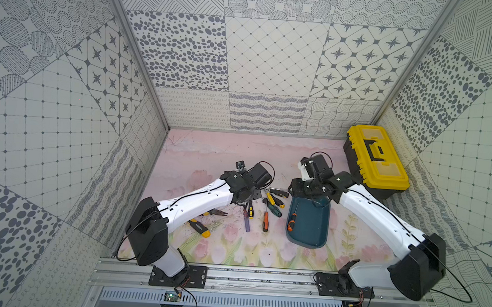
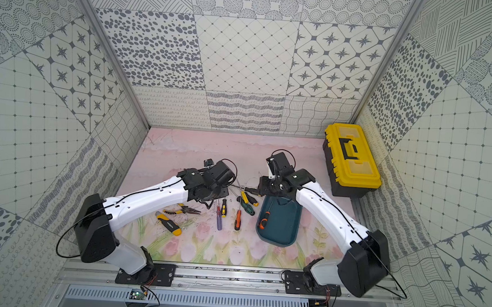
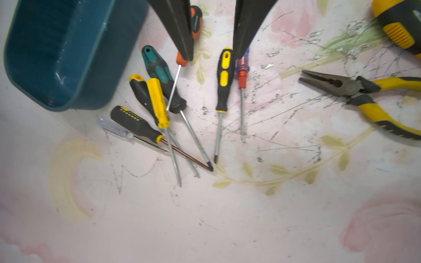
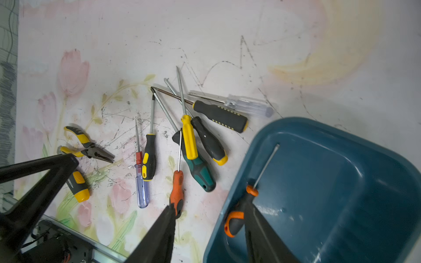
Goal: Put the screwdriver on the desktop into the storage box
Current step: Pick up the screwdriver from the center of the board.
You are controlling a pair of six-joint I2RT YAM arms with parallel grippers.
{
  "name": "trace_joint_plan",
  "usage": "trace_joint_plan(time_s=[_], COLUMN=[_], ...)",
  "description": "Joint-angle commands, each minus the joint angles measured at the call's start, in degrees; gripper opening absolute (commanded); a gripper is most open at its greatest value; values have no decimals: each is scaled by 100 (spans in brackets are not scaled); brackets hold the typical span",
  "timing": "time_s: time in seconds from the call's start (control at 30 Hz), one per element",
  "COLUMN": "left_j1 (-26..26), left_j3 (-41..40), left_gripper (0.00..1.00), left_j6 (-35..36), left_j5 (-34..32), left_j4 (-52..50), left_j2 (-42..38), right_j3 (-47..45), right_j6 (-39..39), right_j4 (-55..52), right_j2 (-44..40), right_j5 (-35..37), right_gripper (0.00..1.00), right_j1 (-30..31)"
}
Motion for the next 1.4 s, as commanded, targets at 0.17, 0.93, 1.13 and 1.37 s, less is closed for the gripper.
trace_joint_plan(time_s=[0.17,0.93,1.13,1.37], left_j1=[731,789,783,784], left_j3=[-1284,-2036,-2086,-2078], left_gripper=[36,36,36,36], left_j6=[-848,-962,-971,-943], left_j5=[123,790,806,816], left_j4=[23,-15,-83,-95], left_j2=[-1055,-1538,-1621,-1616], right_j3=[1240,2512,2688,2918], right_j6=[-337,-349,-374,-548], right_j4=[55,-417,-610,-826], right_j2=[1799,3785,3982,4101], right_j5=[-251,292,575,863], right_gripper=[42,38,38,34], right_j1=[427,622,669,755])
